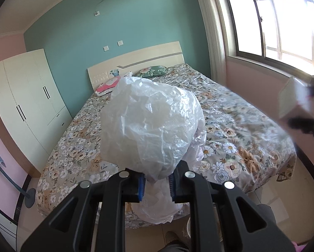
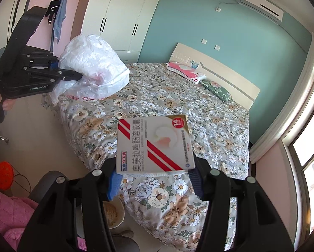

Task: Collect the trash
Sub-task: 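Carry the bag with the left tool while the right tool carries the box to the wastebasket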

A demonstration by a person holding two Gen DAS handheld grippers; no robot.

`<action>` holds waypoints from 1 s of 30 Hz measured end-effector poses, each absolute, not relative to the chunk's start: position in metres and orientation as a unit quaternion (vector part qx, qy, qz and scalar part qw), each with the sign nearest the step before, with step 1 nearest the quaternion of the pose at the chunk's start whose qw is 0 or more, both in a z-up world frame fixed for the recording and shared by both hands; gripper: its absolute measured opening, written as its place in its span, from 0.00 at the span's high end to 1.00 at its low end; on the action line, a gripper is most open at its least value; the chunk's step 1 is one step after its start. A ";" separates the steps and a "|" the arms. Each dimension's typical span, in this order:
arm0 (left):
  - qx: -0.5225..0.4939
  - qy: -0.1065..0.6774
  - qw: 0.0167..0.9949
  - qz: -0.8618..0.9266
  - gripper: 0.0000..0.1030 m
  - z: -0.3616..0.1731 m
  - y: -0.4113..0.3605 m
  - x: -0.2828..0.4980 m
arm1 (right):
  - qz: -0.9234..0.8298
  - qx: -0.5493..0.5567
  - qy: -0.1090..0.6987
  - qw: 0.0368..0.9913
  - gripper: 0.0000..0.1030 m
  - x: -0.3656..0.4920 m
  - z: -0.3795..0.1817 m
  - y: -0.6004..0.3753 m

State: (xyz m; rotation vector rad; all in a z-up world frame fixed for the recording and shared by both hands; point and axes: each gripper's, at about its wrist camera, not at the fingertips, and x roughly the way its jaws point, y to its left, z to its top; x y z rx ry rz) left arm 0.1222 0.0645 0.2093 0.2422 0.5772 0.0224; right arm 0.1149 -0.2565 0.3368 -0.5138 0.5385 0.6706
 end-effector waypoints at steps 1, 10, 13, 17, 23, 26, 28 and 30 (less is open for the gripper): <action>0.121 0.284 0.951 0.008 0.80 0.206 0.063 0.117 | 0.323 -0.245 0.258 0.877 0.46 0.110 0.336 -0.258; 0.131 0.300 0.944 -0.039 0.80 0.174 0.055 0.082 | 0.330 -0.237 0.273 0.872 0.46 0.087 0.313 -0.275; 0.128 0.308 0.942 -0.046 0.80 0.162 0.057 0.078 | 0.330 -0.232 0.284 0.870 0.46 0.089 0.301 -0.278; 0.127 0.319 0.938 -0.049 0.80 0.140 0.060 0.076 | 0.329 -0.219 0.305 0.867 0.46 0.092 0.279 -0.281; 0.111 0.351 0.928 -0.051 0.80 0.091 0.065 0.085 | 0.331 -0.202 0.336 0.858 0.46 0.094 0.237 -0.277; 0.103 0.377 0.919 -0.057 0.80 0.063 0.066 0.091 | 0.331 -0.196 0.355 0.852 0.46 0.097 0.213 -0.274; 0.100 0.395 0.911 -0.066 0.80 0.045 0.066 0.094 | 0.332 -0.192 0.366 0.848 0.46 0.099 0.197 -0.273; 0.093 0.407 0.906 -0.069 0.80 0.029 0.068 0.097 | 0.336 -0.190 0.376 0.842 0.46 0.101 0.181 -0.271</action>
